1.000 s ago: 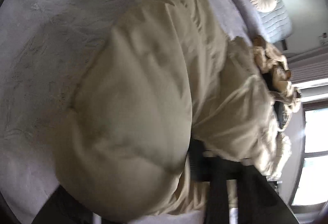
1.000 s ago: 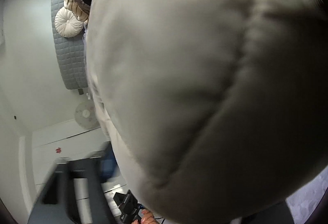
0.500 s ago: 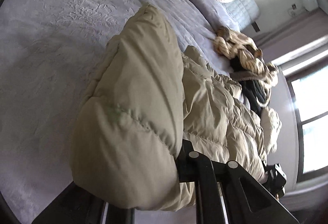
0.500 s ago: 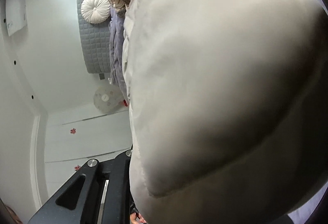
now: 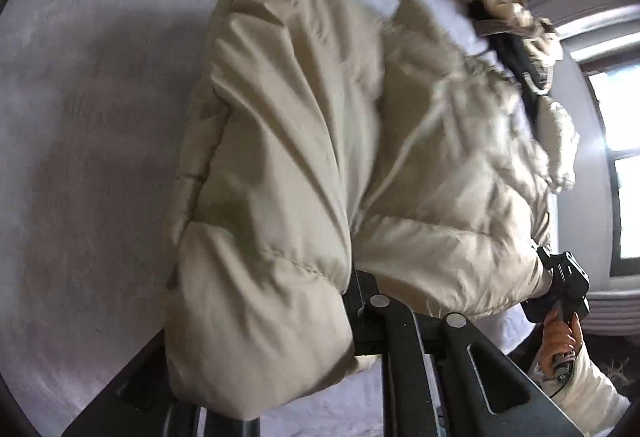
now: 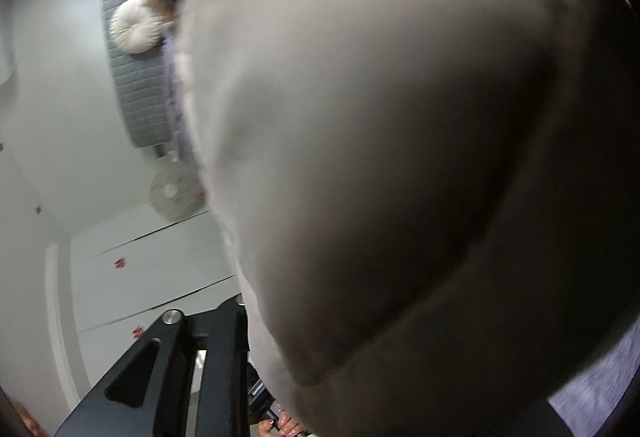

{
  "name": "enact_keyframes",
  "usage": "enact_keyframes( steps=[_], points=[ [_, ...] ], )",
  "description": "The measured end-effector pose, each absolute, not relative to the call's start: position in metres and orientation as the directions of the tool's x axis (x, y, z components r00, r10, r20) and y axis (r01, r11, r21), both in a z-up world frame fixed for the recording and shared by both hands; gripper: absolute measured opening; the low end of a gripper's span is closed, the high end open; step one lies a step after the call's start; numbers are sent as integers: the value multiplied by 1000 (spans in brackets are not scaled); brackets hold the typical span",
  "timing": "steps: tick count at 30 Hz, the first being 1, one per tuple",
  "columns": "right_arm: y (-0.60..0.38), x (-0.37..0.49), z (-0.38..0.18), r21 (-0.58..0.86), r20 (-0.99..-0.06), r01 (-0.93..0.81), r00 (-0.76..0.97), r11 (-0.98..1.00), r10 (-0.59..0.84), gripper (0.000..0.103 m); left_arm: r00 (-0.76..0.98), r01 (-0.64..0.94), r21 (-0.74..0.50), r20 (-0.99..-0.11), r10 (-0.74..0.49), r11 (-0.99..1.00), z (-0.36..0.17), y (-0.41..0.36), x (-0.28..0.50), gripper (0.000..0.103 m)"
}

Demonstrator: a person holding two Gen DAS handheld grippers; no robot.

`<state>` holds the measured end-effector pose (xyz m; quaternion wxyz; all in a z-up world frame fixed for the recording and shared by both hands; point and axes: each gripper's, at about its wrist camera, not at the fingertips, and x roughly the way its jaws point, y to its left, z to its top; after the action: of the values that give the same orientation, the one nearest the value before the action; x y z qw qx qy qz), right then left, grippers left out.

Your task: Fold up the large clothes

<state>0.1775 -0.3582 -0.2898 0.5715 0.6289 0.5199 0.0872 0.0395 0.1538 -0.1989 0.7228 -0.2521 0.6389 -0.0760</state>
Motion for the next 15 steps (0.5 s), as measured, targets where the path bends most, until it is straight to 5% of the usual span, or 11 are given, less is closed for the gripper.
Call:
enact_keyframes(
  steps=[3,5,9,10,12,15],
  points=[
    [-356,179,-290,769,-544,593,411,239,732,45,124,-260,-369,-929,-349,892,-203,158,36,60],
    [-354,183,-282,755,-564,600,390,263,728,47,120,-253,-338,-941,-317,907,-197,161,36,61],
    [-346,196,-258,702,-636,611,305,367,708,69,93,-222,-269,-963,-255,937,-183,161,35,62],
    [-342,196,-250,689,-654,603,279,402,703,76,86,-211,-243,-970,-230,947,-179,160,34,65],
    [-331,197,-235,662,-693,572,219,485,687,79,79,-188,-156,-987,-143,970,-170,155,36,89],
    [-307,201,-214,631,-738,492,140,601,660,79,115,-143,-95,-990,-78,985,-158,157,37,89]
  ],
)
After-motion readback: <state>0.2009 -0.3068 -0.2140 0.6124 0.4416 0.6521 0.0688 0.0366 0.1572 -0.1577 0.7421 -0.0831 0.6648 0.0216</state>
